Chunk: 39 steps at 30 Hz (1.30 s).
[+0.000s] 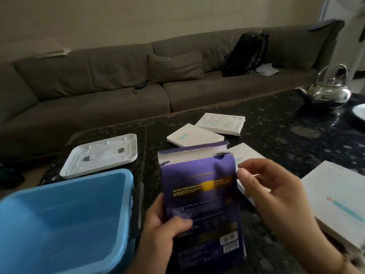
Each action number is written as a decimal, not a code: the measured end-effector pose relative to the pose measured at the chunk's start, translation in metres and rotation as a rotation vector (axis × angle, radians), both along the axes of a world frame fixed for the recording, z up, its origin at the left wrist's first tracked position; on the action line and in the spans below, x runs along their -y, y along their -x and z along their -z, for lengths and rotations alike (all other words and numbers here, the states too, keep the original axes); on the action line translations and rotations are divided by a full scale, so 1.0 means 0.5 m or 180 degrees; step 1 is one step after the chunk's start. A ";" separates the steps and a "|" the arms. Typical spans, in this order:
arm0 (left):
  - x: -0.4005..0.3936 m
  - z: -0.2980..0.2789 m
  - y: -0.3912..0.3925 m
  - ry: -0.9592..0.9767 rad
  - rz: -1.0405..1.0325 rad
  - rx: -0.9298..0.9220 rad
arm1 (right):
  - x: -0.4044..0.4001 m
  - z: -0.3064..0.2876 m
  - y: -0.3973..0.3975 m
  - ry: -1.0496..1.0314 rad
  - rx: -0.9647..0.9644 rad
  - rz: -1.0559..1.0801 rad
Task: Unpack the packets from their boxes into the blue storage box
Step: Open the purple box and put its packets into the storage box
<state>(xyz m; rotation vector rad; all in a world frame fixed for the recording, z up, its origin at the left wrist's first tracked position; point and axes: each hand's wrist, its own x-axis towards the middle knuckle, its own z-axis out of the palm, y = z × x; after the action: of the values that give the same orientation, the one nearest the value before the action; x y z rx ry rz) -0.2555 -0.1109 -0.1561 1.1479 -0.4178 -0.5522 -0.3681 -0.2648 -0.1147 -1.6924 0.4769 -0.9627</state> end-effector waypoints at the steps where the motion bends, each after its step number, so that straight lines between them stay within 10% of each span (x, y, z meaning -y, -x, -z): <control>1: 0.006 -0.001 0.000 -0.0047 -0.0126 0.0291 | -0.008 0.004 -0.003 0.0081 0.0030 0.0033; 9: 0.015 -0.038 0.015 -0.0131 0.0125 0.1102 | -0.002 0.005 -0.006 0.0257 0.0069 0.0293; 16: 0.031 -0.025 0.008 -0.0516 -0.1223 0.2138 | -0.043 0.039 -0.022 -0.0096 0.0968 -0.0270; 34: -0.010 -0.047 0.050 -0.0614 0.0186 0.0897 | -0.036 0.048 -0.005 -0.0426 0.0296 -0.0016; 39: 0.006 -0.047 0.056 -0.0398 -0.0037 0.0562 | -0.039 0.067 0.001 0.2089 0.0488 0.1054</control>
<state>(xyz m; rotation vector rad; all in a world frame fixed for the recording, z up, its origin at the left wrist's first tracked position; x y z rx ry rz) -0.2833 -0.1136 -0.1327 1.3240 -0.5340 -0.4735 -0.3684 -0.2454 -0.1482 -2.1317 0.3634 -1.6052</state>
